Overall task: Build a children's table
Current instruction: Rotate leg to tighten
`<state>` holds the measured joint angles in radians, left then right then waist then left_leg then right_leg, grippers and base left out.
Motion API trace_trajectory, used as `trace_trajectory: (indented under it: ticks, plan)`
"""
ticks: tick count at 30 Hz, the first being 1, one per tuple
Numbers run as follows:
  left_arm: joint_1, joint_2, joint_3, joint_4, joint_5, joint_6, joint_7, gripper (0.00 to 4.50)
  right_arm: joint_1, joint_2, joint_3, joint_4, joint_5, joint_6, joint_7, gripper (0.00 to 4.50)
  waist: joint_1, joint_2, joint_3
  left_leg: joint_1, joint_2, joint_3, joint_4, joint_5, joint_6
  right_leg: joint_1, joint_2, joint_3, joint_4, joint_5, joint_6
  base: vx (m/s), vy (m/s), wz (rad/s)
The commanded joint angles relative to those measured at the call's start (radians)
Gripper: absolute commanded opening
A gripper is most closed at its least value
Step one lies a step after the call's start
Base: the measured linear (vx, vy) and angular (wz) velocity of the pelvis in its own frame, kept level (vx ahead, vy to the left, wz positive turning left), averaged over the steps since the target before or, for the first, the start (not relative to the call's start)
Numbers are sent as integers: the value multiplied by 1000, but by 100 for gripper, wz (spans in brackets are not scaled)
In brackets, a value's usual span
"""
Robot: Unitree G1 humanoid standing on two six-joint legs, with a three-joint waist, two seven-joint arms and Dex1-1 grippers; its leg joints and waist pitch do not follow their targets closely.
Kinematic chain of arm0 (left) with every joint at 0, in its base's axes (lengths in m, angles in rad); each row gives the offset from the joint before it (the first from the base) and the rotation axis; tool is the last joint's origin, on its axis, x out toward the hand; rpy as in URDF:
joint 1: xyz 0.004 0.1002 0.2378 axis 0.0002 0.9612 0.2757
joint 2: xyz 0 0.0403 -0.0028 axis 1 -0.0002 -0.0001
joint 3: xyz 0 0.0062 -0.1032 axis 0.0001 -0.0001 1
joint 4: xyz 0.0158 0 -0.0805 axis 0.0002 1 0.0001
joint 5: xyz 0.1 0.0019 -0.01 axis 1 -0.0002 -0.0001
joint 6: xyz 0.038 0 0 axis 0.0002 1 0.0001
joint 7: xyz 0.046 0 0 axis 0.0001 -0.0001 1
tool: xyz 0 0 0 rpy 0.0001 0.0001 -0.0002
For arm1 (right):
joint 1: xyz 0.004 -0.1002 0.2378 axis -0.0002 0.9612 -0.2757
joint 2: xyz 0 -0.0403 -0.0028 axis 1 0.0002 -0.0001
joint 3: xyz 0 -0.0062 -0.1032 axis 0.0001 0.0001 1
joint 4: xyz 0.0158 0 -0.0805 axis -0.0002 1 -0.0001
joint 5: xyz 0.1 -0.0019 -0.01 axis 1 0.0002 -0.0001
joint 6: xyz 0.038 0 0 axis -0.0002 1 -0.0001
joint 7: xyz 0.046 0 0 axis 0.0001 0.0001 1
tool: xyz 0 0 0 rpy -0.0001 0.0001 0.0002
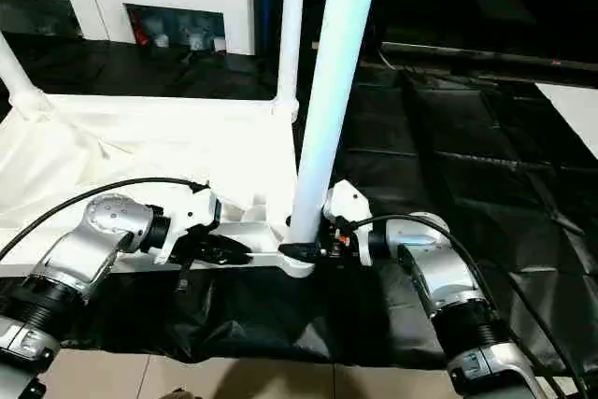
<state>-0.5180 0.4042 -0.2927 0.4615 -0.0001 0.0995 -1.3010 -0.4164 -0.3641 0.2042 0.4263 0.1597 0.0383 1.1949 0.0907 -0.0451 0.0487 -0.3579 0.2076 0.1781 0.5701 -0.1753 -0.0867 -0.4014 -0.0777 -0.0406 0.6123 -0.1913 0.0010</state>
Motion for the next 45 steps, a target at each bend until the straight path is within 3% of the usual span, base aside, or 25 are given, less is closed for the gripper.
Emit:
trace_trajectory:
  ticks: [1,2,3,9,10,12,13,14,16,19,21,23,24,25,29,31,36,37,40,43,45]
  plan:
    - [-1,-42,20,-7,-7,-19,91,0,34,26,38,-5,-4,12,-8,201,-2,2,-56,10,22,1,-63,-238,28,42,-51,34,-76,-216,-212,0,0,0]
    - [-1,-49,23,-6,2,-18,122,0,34,42,29,4,-4,10,-36,200,-4,-10,-55,8,22,2,-63,-245,29,43,-51,33,-78,-234,-206,0,0,0]
    - [-1,-52,25,-6,7,-17,136,0,34,50,24,8,-4,9,-50,200,-1,-2,-52,11,23,0,-66,-265,22,40,-54,34,-82,-280,-195,0,0,0]
    - [-8,-125,30,-12,49,62,304,0,10,160,-14,110,-61,20,-310,199,-10,-2,-49,12,20,-6,-71,-310,-10,34,-55,33,-93,-395,-151,0,0,0]
    - [-10,-139,29,-14,53,74,323,0,3,179,-20,129,-71,29,-358,199,-13,1,-49,11,20,-7,-72,-313,-14,33,-56,34,-94,-401,-148,0,0,0]
    - [-28,-193,31,-5,64,109,395,0,-25,240,-40,186,-90,52,-493,198,-22,-3,-50,5,17,-11,-74,-322,-23,39,-55,30,-95,-438,-128,0,0,0]
    - [-35,-217,31,-1,70,120,425,0,-39,267,-50,211,-97,65,-553,198,-26,2,-50,12,16,-9,-72,-331,-26,30,-56,32,-99,-449,-127,0,0,0]
    - [-48,-255,27,9,75,135,463,0,-69,307,-62,258,-114,75,-647,198,-35,0,-48,13,15,-10,-72,-341,-30,27,-54,31,-101,-467,-127,0,0,0]
    - [-55,-276,19,17,80,140,478,0,-89,331,-62,283,-121,75,-682,198,-38,5,-52,11,12,-12,-70,-334,-29,30,-54,30,-101,-460,-124,0,0,0]
    - [-70,-309,-4,38,98,135,501,0,-134,387,-73,322,-112,75,-729,198,-40,2,-52,10,11,-9,-69,-337,-9,28,-50,31,-103,-428,-127,0,0,0]
    - [-71,-314,-7,38,105,134,503,0,-147,402,-75,331,-112,69,-733,198,-37,6,-54,8,13,-8,-70,-319,-3,30,-50,32,-99,-383,-134,0,0,0]
    - [-73,-310,-7,32,103,127,487,0,-161,412,-83,339,-101,64,-715,253,-39,6,-55,5,13,-8,-71,-314,-2,34,-49,31,-96,-360,-142,0,0,0]
    - [-72,-306,-6,26,102,123,476,0,-167,415,-91,343,-94,64,-703,267,-40,-7,-56,4,14,-6,-70,-308,2,34,-49,31,-96,-355,-141,0,0,0]
    - [-70,-300,-4,20,98,119,462,0,-170,415,-95,342,-87,69,-688,269,-36,-3,-55,6,14,-7,-70,-303,7,33,-51,32,-93,-353,-146,0,0,0]
    - [-46,-256,-2,-5,61,62,378,0,-171,373,-73,337,-104,50,-626,310,-37,-3,-57,2,15,-6,-70,-292,12,35,-52,33,-92,-327,-151,0,0,0]
    - [-29,-226,9,-19,37,49,327,0,-155,327,-48,311,-110,27,-540,322,-34,4,-58,5,16,-4,-68,-274,16,36,-53,34,-88,-289,-167,0,0,0]
    - [-30,-171,30,10,37,17,284,0,-115,230,-22,238,-88,25,-354,322,-27,6,-60,3,16,-1,-65,-234,37,45,-49,34,-81,-207,-184,0,0,0]
    - [-32,-159,36,17,36,7,273,0,-104,208,-14,221,-90,26,-317,322,-25,9,-61,4,18,0,-64,-212,45,44,-49,34,-76,-163,-204,0,0,0]
    - [-41,-134,46,38,39,-10,258,0,-75,161,5,182,-88,20,-228,322,-24,8,-60,4,18,1,-63,-214,47,45,-48,33,-75,-155,-212,0,0,0]
    - [-49,-94,52,52,30,-30,207,0,-40,105,28,122,-67,31,-112,322,-18,0,-59,5,19,1,-64,-223,53,45,-50,34,-78,-183,-208,0,0,0]
    - [-50,-89,53,52,28,-34,196,0,-36,98,30,113,-62,36,-94,322,-13,3,-58,6,21,1,-64,-225,52,44,-51,34,-77,-199,-204,0,0,0]
